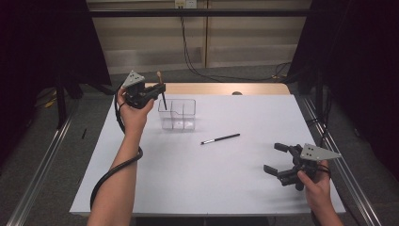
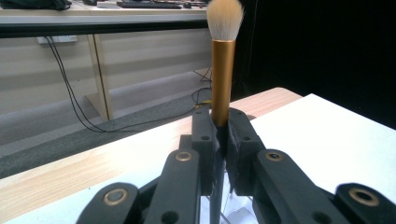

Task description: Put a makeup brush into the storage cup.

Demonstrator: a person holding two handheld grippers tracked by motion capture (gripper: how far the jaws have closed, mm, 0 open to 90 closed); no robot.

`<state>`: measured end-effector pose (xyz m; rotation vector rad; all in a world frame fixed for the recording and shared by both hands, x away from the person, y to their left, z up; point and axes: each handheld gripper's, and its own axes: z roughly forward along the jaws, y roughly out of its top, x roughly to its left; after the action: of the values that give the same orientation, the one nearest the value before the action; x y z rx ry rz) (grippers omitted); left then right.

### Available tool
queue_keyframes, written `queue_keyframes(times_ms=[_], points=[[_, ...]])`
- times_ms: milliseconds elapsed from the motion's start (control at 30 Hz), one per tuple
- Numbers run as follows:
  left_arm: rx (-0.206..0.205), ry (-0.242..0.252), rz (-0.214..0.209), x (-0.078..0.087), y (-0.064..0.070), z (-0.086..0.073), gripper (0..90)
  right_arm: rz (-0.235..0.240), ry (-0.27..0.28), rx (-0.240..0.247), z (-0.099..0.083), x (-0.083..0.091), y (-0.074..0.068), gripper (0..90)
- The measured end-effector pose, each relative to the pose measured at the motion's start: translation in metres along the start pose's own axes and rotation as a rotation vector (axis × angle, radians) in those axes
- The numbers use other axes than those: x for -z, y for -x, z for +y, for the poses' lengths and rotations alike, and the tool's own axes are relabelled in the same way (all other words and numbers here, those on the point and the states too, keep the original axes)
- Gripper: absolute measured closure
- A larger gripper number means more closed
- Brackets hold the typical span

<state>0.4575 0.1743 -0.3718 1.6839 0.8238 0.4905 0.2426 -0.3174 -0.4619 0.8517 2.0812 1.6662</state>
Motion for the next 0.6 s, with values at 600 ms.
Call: queue_keyframes(times_ms=[600], points=[[0.011, -0.009, -0.01, -0.002, 0.0, -0.011, 83.3, 0.0, 0.0, 0.0, 0.0, 0.0, 0.0, 3.0]])
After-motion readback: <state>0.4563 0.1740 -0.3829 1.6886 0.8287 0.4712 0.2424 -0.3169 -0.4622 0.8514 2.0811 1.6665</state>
